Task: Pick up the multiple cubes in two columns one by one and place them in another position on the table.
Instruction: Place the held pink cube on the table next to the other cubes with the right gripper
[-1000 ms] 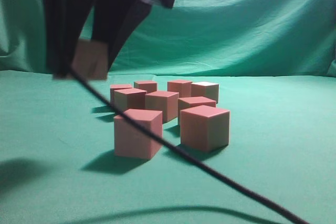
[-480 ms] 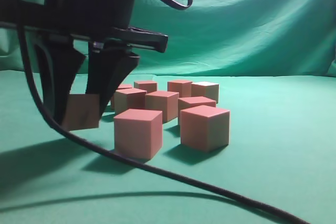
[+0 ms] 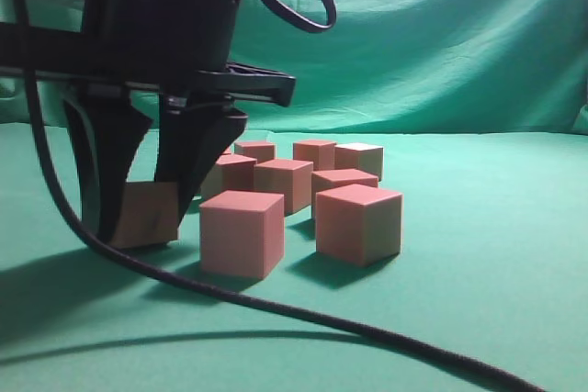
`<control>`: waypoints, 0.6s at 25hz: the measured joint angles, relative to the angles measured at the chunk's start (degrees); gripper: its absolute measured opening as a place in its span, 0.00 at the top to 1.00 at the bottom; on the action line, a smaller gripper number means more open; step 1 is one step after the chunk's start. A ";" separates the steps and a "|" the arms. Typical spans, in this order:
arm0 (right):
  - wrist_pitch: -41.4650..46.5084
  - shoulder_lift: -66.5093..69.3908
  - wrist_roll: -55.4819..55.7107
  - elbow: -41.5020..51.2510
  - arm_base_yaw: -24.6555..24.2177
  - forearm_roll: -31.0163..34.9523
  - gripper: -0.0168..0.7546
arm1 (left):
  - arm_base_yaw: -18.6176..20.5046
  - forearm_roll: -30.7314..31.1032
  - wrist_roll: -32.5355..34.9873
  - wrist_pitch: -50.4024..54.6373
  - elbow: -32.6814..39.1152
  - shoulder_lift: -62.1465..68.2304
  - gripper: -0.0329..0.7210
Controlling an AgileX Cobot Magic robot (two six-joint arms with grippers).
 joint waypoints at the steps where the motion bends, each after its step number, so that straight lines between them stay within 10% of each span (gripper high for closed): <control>1: 0.00 0.00 -0.25 0.00 0.00 0.00 0.64 | 0.00 0.00 0.00 0.00 0.00 0.00 0.96; 3: 0.12 0.00 -0.49 0.00 0.00 0.00 0.64 | 0.00 0.00 0.00 0.00 0.00 0.00 0.96; 10: 6.70 0.00 -0.56 -6.41 0.00 -0.24 0.16 | 0.00 0.00 0.00 0.00 0.00 0.00 0.96; 15: 19.42 0.00 -0.37 -20.76 0.00 -2.02 0.27 | 0.00 0.00 0.00 0.00 0.00 0.00 0.96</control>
